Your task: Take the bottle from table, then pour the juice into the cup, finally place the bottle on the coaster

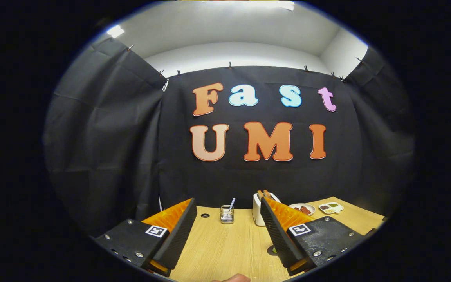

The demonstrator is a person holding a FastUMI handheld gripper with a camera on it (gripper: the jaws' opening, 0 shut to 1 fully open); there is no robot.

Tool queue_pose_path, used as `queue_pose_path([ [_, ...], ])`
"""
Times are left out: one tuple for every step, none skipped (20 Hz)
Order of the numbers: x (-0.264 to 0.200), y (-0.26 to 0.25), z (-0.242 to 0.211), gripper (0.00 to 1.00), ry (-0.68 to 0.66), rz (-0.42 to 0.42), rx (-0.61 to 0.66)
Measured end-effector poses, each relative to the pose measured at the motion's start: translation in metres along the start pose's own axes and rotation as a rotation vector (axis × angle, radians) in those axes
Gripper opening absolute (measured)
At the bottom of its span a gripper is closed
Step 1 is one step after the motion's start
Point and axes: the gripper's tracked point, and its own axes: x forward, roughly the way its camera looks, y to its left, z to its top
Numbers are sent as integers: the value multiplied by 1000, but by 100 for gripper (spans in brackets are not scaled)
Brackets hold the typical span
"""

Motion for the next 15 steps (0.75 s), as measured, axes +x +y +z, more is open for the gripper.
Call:
queue_pose_path([
  [-3,5,3,97,-9,9,4],
  [-6,8,5,97,-17,18,6],
  [-9,10,5,97,-25,24,9],
  [-13,12,4,96,-29,27,9],
  [-15,11,3,97,-32,21,9],
  [-16,10,2,97,-36,18,8],
  [-17,10,1,97,-40,18,11],
  [-17,10,1,97,-48,20,15],
  [-18,9,1,97,-57,22,22],
  [-18,9,3,97,-66,26,29],
  [-18,9,4,97,-77,31,36],
  [-19,8,6,97,-90,36,41],
  [-20,8,9,97,-106,40,44],
  [-20,7,11,97,-117,40,44],
  [-21,6,12,96,-127,44,41],
])
